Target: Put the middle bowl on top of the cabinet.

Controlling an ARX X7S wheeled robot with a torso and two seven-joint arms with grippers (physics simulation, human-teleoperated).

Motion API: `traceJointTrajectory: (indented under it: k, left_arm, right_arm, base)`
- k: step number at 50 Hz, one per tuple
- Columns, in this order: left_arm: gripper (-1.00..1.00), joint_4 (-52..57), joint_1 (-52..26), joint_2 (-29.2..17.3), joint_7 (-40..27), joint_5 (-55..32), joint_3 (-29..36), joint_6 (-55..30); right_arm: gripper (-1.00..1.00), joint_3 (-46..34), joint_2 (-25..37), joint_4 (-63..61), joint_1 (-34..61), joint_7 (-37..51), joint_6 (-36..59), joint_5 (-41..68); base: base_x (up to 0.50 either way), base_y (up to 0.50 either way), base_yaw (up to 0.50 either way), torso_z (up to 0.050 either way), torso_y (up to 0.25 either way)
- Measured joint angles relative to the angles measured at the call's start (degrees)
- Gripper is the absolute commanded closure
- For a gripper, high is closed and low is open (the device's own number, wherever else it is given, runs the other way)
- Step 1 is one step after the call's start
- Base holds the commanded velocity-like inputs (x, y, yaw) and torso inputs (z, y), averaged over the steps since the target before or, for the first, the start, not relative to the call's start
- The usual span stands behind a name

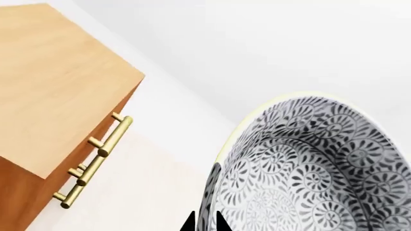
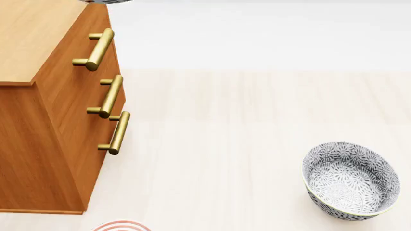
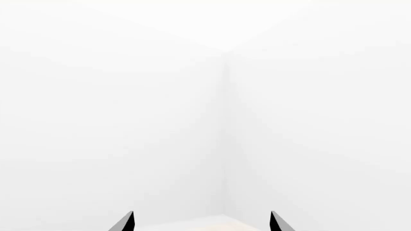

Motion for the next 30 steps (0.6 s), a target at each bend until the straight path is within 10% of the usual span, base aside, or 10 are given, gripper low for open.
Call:
traceJointTrajectory:
  k: [30]
  left_arm:
    - [1.00, -22.21, -10.22, -3.88, 0.32, -5.98, 19.29, -8.13]
  right_arm:
    - [-1.00, -0.26, 0.93, -1.85, -2.38, 1.56, -0.07, -0.17]
  base:
    - [0.00, 0.00, 0.00, 0.000, 0.000]
